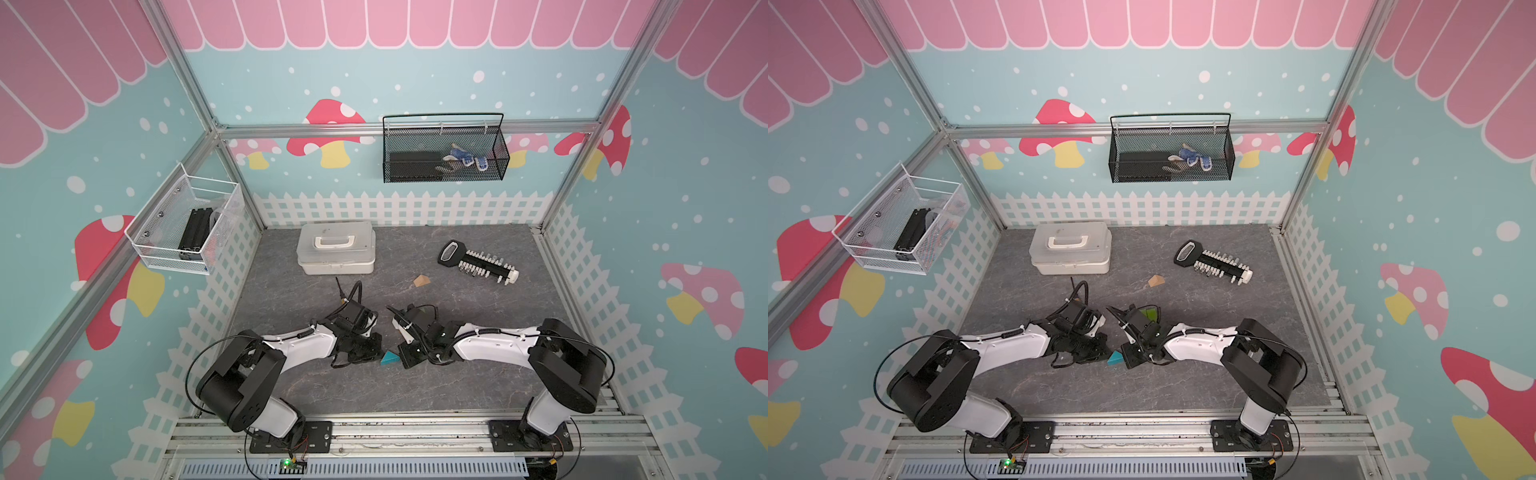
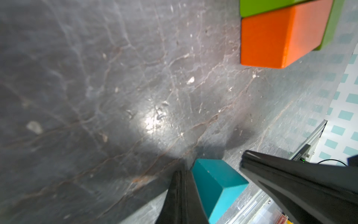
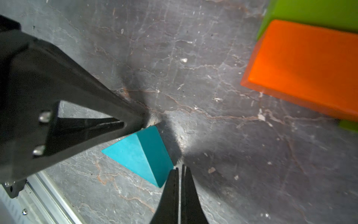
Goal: Assemble a piece of candy with building blocks
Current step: Adjust the building block at the center of the board.
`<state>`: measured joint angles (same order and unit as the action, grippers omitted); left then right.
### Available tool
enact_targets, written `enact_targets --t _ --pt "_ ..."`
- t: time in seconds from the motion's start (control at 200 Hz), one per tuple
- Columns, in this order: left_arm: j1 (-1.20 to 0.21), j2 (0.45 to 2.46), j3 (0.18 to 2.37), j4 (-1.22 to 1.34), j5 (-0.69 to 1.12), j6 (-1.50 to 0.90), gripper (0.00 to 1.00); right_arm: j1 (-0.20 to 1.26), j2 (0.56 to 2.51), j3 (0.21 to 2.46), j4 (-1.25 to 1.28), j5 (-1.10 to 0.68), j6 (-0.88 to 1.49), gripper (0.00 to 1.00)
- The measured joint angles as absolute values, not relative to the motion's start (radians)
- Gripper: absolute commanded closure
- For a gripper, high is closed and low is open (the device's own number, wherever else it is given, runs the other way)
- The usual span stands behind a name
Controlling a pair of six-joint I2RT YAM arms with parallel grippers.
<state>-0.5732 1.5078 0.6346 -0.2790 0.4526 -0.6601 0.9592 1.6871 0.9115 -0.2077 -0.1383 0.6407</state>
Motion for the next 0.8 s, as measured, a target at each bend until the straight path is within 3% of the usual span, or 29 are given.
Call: enact_targets --t 0.475,0.8 --pt "-0.662 1.483 0.613 -0.271 0.436 -0.733 1.00 0.964 1.686 0.965 -0.249 -0.102 0.630 1.00" --pt "-0.662 1.475 0.613 -0.284 0.419 -0.730 1.00 1.024 1.440 0.817 -0.307 -0.080 0.712 1.00"
